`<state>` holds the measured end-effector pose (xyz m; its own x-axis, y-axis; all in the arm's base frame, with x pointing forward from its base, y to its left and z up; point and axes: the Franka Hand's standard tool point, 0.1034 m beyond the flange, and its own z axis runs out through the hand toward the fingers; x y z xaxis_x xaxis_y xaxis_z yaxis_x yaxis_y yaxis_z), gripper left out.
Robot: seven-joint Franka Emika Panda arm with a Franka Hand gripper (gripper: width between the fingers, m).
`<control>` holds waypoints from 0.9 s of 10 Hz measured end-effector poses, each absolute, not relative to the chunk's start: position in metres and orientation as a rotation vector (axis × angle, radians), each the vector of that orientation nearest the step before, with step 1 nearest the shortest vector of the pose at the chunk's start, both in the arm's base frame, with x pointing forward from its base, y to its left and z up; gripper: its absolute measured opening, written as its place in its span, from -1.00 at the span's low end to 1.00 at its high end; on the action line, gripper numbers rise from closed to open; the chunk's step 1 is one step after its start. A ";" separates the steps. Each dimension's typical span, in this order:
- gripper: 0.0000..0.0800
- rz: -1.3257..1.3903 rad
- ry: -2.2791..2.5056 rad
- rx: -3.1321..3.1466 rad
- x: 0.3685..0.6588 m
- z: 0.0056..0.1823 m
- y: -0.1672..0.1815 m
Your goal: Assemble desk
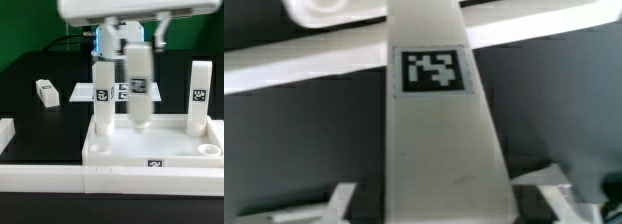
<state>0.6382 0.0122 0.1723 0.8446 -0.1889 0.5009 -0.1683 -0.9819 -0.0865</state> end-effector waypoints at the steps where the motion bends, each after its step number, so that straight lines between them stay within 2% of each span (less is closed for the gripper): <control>1: -0.27 -0.813 0.288 -2.989 0.637 0.172 0.003; 4: -0.27 -0.809 0.285 -2.989 0.637 0.170 0.006; 6: -0.27 -0.800 0.259 -2.959 0.640 0.171 0.050; 8: -0.27 -0.790 0.208 -2.946 0.643 0.164 0.090; 9: -0.27 -0.786 0.190 -2.949 0.644 0.160 0.097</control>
Offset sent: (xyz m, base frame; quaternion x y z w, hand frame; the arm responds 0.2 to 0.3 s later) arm 0.0000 0.0000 0.0000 0.0000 0.0000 0.0000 1.0000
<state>0.6444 0.0969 0.1603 0.8603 -0.1411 0.4898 -0.0981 -0.9888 -0.1126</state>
